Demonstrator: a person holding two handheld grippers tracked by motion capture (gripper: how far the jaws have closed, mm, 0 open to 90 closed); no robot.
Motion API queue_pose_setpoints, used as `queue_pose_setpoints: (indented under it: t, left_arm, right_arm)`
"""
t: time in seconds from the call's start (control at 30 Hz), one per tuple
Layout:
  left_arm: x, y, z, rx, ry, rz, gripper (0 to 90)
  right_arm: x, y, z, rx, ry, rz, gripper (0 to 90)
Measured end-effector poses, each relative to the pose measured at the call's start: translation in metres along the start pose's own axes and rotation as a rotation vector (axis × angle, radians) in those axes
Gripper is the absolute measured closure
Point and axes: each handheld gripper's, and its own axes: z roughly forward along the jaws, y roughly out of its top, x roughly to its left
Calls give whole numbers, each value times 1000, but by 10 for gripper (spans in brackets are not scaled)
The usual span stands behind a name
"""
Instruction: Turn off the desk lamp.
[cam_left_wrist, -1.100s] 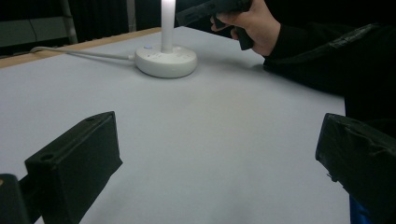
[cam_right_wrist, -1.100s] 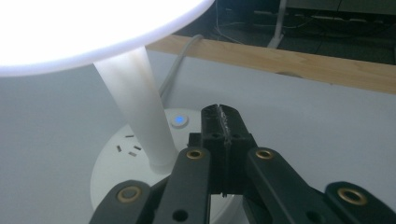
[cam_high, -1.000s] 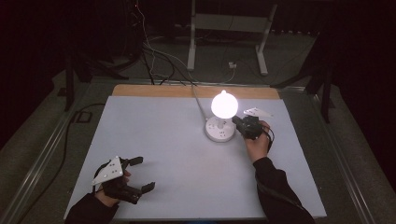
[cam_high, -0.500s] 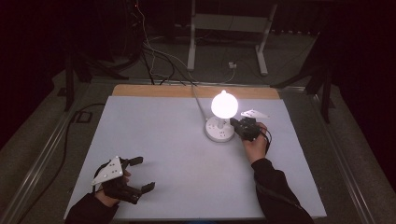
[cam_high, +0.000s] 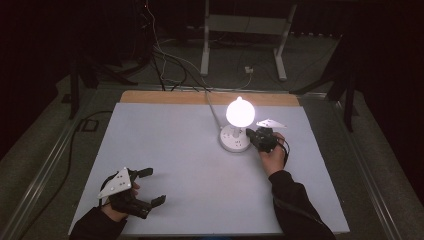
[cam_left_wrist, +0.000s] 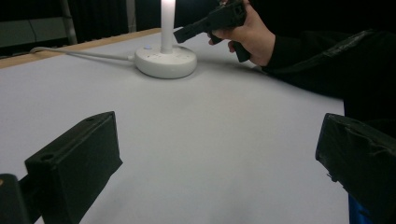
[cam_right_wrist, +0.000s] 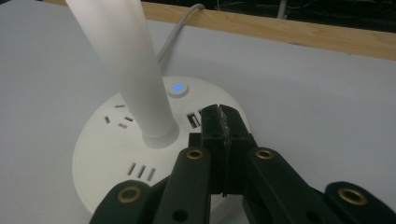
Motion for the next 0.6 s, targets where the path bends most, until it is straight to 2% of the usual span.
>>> queue_pose_setpoints:
  t: [0.6]
  left_arm:
    - [0,0,0,0,-1,2,5]
  right_arm:
    - [2,-5,4,16,5,-18,899]
